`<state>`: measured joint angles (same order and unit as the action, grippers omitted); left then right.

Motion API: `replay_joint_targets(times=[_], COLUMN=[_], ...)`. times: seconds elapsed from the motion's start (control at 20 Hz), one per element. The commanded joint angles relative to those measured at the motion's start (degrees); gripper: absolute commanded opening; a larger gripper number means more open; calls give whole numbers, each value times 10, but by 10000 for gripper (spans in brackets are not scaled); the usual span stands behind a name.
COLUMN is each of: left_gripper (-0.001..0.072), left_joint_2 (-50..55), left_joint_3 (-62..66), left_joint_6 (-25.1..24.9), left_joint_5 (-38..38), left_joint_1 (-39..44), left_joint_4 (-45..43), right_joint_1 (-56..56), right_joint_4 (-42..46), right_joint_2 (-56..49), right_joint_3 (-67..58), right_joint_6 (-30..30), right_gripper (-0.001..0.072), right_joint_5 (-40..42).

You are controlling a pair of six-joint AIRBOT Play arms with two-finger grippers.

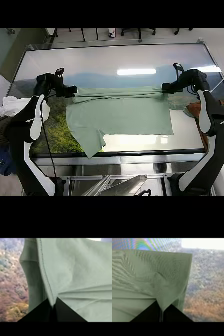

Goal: Fold the shirts.

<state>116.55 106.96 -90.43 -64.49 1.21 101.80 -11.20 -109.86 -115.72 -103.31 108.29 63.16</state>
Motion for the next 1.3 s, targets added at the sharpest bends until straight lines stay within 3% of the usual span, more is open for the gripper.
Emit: replay_joint_targets(times=[0.0, 0.05, 0.1, 0.35, 0.55, 0.7, 0.9, 1.0, 1.05, 1.25], left_gripper=[461, 681, 689, 689, 688, 688, 688, 679, 592, 593], left_joint_2=[0, 0, 0, -55, -202, -337, -439, -459, -465, -444], left_joint_3=[29, 45, 66, 122, -89, -361, -620, -684, -702, -713], left_joint_6=[3, 3, 3, 25, 41, 45, 31, 20, 18, 18], left_joint_5=[-7, -14, -36, -202, -285, -216, -93, -46, -29, 11], left_joint_1=[12, 17, 17, -2, -53, -66, -71, -59, -47, -6], left_joint_4=[2, 2, 4, 17, 19, 51, 181, 205, 208, 214], right_joint_1=[7, 6, 4, -53, -138, -180, -177, -173, -172, -170], right_joint_4=[-3, -2, 6, 16, -54, -98, -100, -103, -105, -120], right_joint_2=[5, 10, 17, 94, 155, 182, 180, 178, 176, 152], right_joint_3=[-2, -5, -12, -31, 89, 227, 354, 393, 402, 404], right_joint_6=[-10, -17, -28, -42, -7, 37, 84, 96, 97, 99], right_gripper=[422, 485, 515, 513, 513, 510, 503, 503, 503, 503], right_joint_5=[17, 27, 42, 192, 269, 256, 177, 143, 133, 131])
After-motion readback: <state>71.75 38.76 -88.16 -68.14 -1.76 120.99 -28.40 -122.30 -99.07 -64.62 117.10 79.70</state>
